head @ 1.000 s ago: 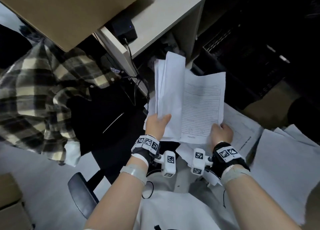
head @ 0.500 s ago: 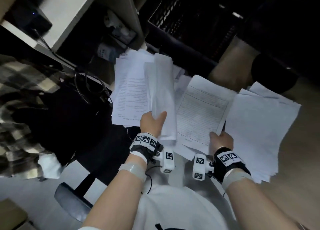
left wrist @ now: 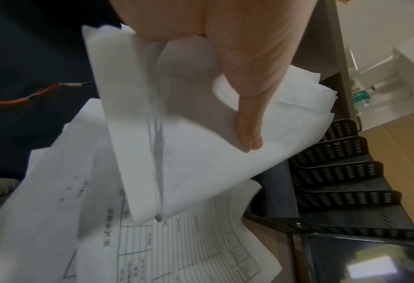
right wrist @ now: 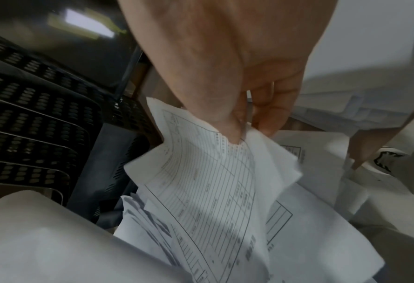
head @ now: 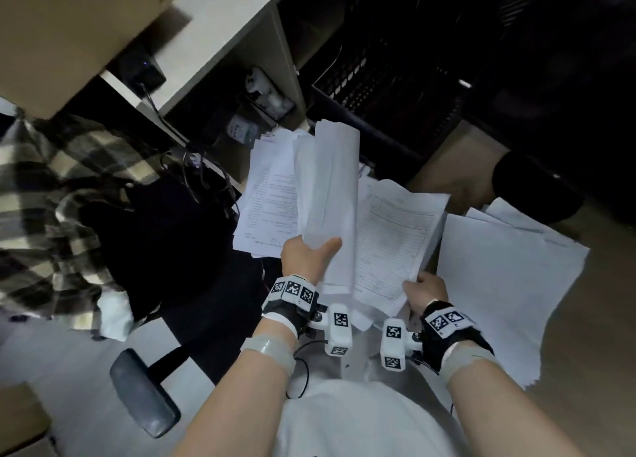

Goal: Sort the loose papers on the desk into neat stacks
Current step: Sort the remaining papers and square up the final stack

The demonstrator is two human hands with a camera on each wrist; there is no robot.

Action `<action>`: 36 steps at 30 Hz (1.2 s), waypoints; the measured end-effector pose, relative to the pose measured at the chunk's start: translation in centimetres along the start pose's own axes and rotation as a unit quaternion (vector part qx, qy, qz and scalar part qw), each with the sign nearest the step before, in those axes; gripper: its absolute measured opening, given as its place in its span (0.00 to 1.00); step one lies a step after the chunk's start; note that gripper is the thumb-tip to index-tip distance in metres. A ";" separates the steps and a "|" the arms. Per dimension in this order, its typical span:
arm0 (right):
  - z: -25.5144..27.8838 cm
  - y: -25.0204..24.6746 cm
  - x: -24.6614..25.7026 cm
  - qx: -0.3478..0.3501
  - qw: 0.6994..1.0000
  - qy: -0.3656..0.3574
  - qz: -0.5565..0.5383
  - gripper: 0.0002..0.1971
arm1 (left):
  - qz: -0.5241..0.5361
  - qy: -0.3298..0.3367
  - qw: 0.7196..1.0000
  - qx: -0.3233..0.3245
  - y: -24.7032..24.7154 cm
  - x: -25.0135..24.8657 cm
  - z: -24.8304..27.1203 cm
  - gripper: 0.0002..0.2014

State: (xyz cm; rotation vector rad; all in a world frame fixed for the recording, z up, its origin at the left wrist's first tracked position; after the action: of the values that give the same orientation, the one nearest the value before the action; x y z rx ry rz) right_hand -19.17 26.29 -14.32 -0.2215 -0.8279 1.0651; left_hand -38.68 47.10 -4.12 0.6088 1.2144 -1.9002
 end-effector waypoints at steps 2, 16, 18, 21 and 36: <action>0.5 -0.2 0.2 0.006 1.000 -0.010 0.011 0.13 | 0.010 0.007 1.000 -0.011 -0.2 -0.2 0.8 0.11; 2.3 -1.0 5.4 0.054 0.986 -0.105 -0.118 0.33 | 0.007 0.028 1.000 -0.002 0.7 1.0 2.2 0.16; 3.5 -1.2 7.6 0.090 0.973 -0.141 -0.162 0.30 | 0.025 0.035 0.999 0.025 1.9 0.3 2.5 0.20; 5.4 -1.0 9.8 0.150 0.954 -0.158 -0.209 0.27 | 0.058 0.031 0.996 0.060 3.1 -1.6 4.0 0.23; 7.5 -7.9 10.4 0.127 0.938 -0.156 -0.283 0.14 | 0.063 0.080 0.991 0.085 3.7 -5.4 7.8 0.23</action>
State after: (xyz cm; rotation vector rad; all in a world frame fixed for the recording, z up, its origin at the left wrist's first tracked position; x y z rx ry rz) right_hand -16.64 29.47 0.23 0.3999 -0.9501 0.6538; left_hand -32.44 41.07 1.25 0.9234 1.0916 -1.8879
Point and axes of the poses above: each hand's wrist, its own z-axis away from the middle knuckle, its own y-axis out of the palm, x = y × z, the point moved 9 cm from there along -z, towards the middle knuckle, and after that the axes turned 10 degrees about -x, right-handed, at the moved point
